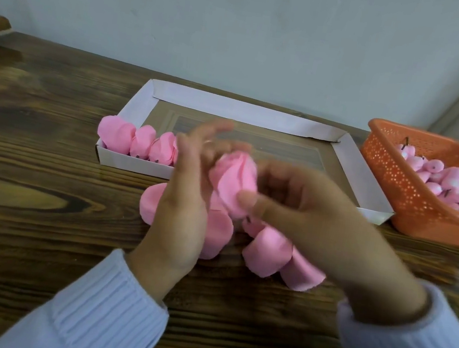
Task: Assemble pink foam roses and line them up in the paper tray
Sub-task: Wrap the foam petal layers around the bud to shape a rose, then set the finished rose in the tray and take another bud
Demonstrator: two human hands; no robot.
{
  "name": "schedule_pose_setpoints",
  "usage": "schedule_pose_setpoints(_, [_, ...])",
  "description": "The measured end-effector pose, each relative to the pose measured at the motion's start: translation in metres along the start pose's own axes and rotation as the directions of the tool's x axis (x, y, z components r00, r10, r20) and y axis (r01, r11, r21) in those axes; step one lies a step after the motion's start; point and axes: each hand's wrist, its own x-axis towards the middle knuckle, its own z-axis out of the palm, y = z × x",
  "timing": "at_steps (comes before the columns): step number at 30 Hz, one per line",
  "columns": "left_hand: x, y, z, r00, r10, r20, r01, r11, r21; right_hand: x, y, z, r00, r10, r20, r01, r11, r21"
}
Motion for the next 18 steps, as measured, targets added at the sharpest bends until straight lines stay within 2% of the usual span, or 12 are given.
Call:
schedule_pose_setpoints(2, [0.003,0.001,-0.003,0.98,-0.002,-0.199,0.003,1.0,0.004,0.016,0.0,-0.018,0.996,0.03,-0.082,-0.023,0.996,0.086])
schedule_pose_setpoints(4, [0.006,0.002,-0.006,0.93,-0.023,-0.368,0.034,0.999,0.023,0.041,0.011,-0.035,0.974,0.111,-0.199,-0.075,0.98,0.183])
schedule_pose_setpoints(8, [0.01,0.002,-0.008,0.876,-0.094,-0.473,0.108,0.994,0.002,0.089,0.046,-0.05,0.876,0.4,-0.272,-0.278,0.876,0.394])
schedule_pose_setpoints(13, [0.009,-0.002,-0.005,0.872,-0.095,-0.48,0.14,0.988,0.059,0.107,0.083,-0.052,0.732,0.645,-0.22,-0.597,0.762,0.248])
schedule_pose_setpoints(18, [0.008,-0.004,-0.004,0.865,-0.104,-0.491,0.166,0.982,0.085,0.112,0.082,-0.041,0.705,0.685,-0.185,-0.687,0.724,0.064])
